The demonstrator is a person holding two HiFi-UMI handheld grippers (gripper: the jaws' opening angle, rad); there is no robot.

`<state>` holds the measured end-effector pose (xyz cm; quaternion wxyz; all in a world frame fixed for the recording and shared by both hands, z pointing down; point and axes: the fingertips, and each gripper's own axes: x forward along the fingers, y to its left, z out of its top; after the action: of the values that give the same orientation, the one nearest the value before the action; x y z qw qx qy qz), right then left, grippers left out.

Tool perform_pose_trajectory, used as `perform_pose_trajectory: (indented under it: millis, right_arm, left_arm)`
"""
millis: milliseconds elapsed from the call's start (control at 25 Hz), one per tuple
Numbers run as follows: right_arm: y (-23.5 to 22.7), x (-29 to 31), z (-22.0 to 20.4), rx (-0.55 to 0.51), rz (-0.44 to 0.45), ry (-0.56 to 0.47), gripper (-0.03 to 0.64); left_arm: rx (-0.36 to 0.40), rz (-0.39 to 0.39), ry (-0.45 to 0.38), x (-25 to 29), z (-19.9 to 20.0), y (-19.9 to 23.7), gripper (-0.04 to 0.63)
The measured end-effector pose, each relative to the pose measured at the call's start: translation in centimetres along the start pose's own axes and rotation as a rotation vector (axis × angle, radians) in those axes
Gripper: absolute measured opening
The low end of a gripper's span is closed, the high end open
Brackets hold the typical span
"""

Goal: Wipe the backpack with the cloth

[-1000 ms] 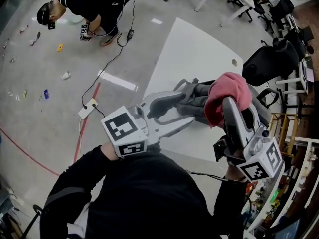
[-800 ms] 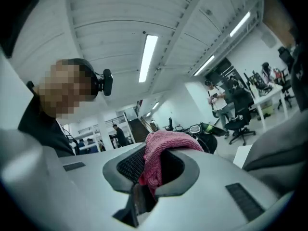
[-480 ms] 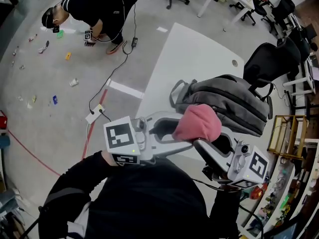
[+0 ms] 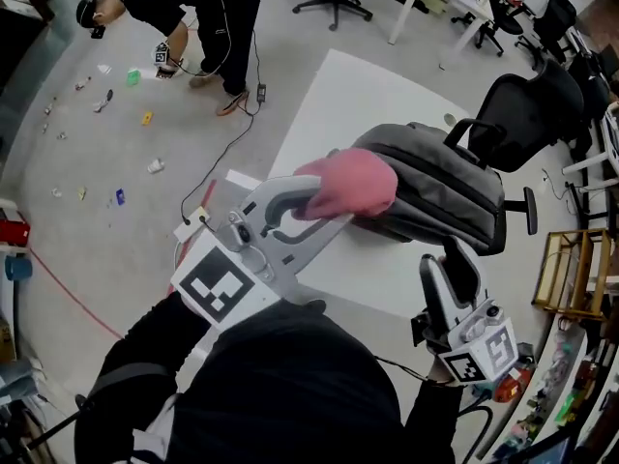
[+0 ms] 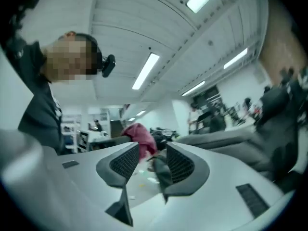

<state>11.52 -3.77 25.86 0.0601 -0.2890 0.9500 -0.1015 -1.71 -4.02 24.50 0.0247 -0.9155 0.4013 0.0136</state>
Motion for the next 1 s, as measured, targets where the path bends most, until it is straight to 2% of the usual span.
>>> perform_pose_trajectory:
  millis: [120,200,280,360,440,480,560,600,640,760,840,880,1000]
  right_arm:
    - [-6.2,-3.7,1.7,-0.237,-0.329,-0.024,0.184]
    - [-8.4,-5.0,1.9,-0.319,-0.435,-0.005,0.184]
    - [-9.3,-5.7,1.3,-0.287,-0.448,0.003,0.184]
    - [-9.7,-5.9,-0.3,-0.227,-0.438,0.041,0.184]
    - [-9.5,-5.8,-2.1,-0.228,-0.421,0.101,0.184]
    - [-9.2,-5.7,-2.8,-0.242,-0.408,0.12,0.184]
    - [-8.7,-5.6,-3.6,-0.256,-0.386,0.137,0.184]
    - [-8.5,-5.6,-3.8,-0.253,-0.378,0.138,0.184]
    - [-8.4,-5.6,-3.9,-0.245,-0.372,0.137,0.184]
    - [-8.6,-5.8,-4.1,-0.219,-0.373,0.138,0.184]
    - [-9.0,-5.8,-4.2,-0.211,-0.385,0.143,0.184]
    - [-9.2,-5.7,-4.2,-0.208,-0.394,0.146,0.184]
    - [-9.6,-5.5,-4.1,-0.194,-0.436,0.155,0.184]
  left_arm:
    - [0.268,0.072,0.125,5.0,0.4,-2.4,0.08]
    - [0.475,0.078,0.25,9.1,-1.0,-4.7,0.08]
    - [0.609,0.053,0.341,12.6,-2.8,-7.2,0.08]
    - [0.691,0.037,0.394,14.6,-3.8,-8.5,0.075]
    - [0.733,0.056,0.426,15.3,-4.1,-8.4,0.074]
    - [0.731,0.074,0.431,15.4,-4.0,-7.9,0.072]
    - [0.662,0.119,0.424,15.0,-3.6,-5.8,0.072]
    - [0.584,0.142,0.411,14.5,-3.5,-4.1,0.072]
    - [0.477,0.161,0.395,13.9,-3.5,-2.1,0.072]
    - [0.091,0.176,0.312,11.5,-4.1,3.8,0.072]
    - [-0.1,0.17,0.232,9.9,-4.7,6.5,0.072]
    - [-0.159,0.173,0.201,9.1,-5.2,7.5,0.072]
    - [-0.259,0.178,0.153,6.7,-7.9,9.3,0.072]
